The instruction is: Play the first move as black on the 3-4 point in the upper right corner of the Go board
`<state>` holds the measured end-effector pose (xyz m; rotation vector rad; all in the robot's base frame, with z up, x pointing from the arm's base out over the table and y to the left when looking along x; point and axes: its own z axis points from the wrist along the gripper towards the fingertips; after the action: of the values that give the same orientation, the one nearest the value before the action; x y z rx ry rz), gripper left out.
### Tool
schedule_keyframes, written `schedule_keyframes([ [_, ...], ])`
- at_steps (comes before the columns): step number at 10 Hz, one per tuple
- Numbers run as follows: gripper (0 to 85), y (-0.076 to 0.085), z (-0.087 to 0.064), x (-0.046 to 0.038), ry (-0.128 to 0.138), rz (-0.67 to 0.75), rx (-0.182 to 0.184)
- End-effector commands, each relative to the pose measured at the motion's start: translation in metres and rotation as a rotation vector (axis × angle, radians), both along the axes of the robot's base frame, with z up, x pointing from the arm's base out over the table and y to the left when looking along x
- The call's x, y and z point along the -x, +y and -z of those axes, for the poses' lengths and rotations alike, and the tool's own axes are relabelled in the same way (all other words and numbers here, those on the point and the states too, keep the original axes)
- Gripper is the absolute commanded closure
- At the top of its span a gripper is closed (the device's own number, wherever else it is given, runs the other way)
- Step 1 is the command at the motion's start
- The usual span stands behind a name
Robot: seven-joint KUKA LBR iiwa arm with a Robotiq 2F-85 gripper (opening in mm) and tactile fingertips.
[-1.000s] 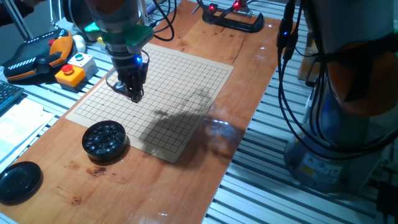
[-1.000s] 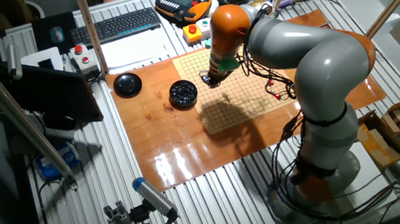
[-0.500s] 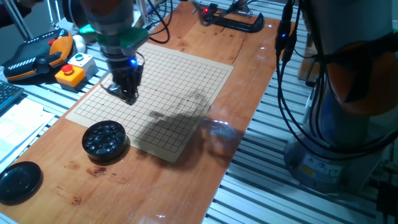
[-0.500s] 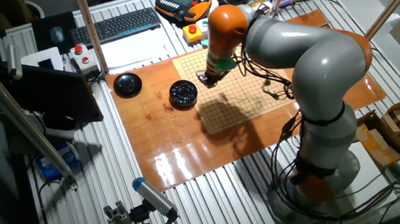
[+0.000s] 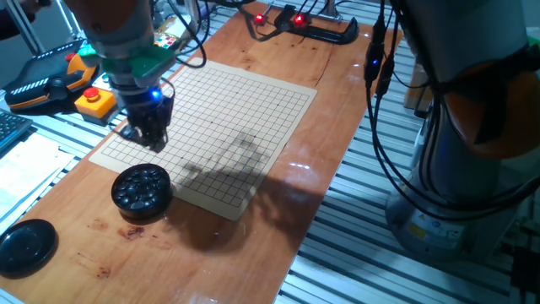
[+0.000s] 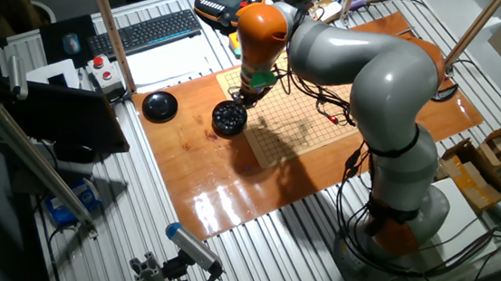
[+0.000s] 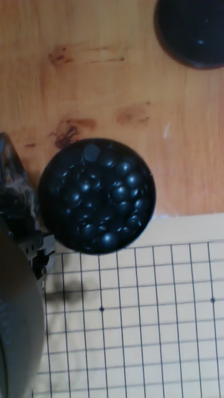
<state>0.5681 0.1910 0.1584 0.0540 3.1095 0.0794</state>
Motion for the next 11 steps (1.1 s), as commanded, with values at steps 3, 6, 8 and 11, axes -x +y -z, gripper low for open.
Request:
schedule_keyframes([
  [3, 84.3, 0.002, 0.012, -0.0107, -0.009, -0.006, -0.02],
  [6, 84.3, 0.003, 0.031, -0.0188, -0.015, -0.009, -0.032],
  [8, 84.3, 0.007, 0.045, -0.0181, -0.031, 0.004, -0.048],
  [11, 84.3, 0.015, 0.052, -0.0241, -0.029, 0.0, -0.043],
])
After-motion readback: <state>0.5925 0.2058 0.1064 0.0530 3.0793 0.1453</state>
